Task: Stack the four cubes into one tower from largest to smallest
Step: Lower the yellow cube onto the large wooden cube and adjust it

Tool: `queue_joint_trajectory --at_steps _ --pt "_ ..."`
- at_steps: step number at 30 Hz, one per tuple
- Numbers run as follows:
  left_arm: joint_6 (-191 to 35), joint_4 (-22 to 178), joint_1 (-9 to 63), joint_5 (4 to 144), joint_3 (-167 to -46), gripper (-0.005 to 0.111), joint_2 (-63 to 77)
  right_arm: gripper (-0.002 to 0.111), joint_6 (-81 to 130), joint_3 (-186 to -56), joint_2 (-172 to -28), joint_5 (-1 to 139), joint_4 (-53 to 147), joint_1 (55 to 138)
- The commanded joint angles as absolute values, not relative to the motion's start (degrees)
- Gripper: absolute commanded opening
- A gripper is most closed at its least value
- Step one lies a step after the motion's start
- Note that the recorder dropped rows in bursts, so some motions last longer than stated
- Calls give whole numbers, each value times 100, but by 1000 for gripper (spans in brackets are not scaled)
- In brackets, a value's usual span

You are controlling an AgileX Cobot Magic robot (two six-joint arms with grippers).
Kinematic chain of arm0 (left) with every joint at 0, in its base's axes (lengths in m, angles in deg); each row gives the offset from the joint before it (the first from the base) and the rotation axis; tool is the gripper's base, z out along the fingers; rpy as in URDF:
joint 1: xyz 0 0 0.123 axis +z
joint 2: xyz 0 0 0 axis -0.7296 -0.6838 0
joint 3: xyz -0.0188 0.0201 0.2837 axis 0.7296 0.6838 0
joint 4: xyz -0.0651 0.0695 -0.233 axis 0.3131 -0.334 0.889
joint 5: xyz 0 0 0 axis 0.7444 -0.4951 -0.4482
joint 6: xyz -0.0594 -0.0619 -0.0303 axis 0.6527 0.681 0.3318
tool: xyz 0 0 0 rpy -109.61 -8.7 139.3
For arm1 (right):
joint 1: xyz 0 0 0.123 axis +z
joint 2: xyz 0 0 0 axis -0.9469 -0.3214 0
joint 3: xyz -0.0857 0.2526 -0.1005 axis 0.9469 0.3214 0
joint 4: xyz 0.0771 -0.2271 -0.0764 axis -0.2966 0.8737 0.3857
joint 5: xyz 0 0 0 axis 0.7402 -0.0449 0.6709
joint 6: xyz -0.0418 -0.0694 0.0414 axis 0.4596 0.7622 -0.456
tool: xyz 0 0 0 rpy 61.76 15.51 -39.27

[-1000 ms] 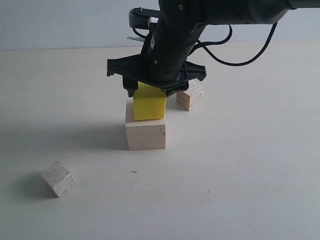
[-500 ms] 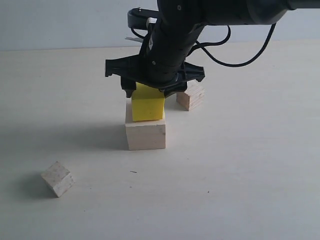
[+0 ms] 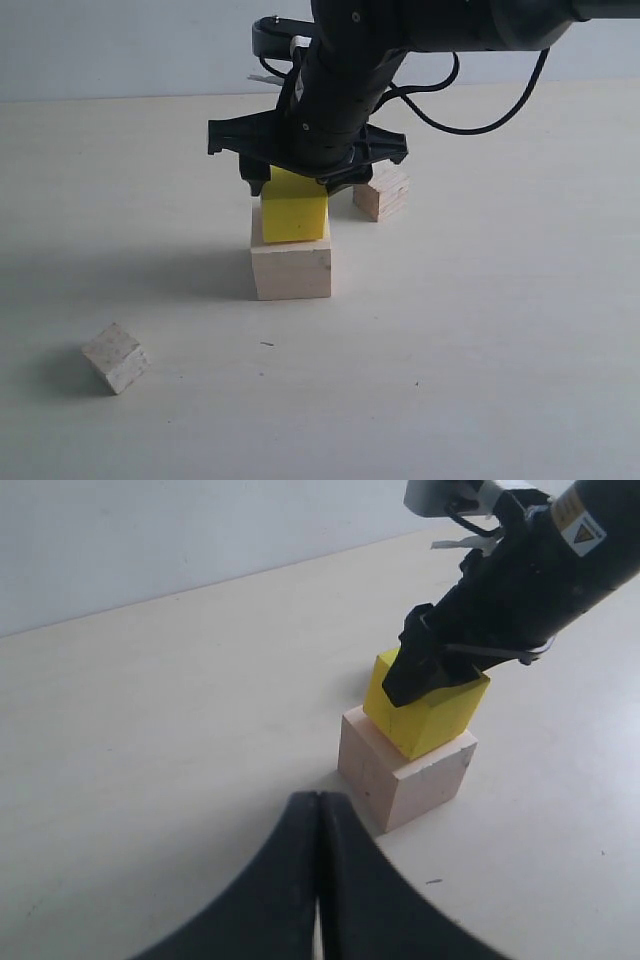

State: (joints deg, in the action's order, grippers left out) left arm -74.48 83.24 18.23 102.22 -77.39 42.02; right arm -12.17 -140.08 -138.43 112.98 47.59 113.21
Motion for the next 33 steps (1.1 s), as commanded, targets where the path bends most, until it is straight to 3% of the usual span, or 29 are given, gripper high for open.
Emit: queue_joint_trajectory --at_steps 1,6,9,33 --pt "-7385 8376 1829 10127 -7720 0 4217 26 -1265 -14049 -13835 11219 4827 11327" --pt "-7385 8376 1829 10127 -7720 0 4217 58 -1282 -14049 -13835 11222 4811 11327" --pt "-7385 8376 1829 10127 -7720 0 4217 69 -1282 -14049 -13835 11243 4811 11327" --pt "-7385 8387 1829 10127 -7720 0 4217 69 -1800 -14049 -13835 11615 4516 11327"
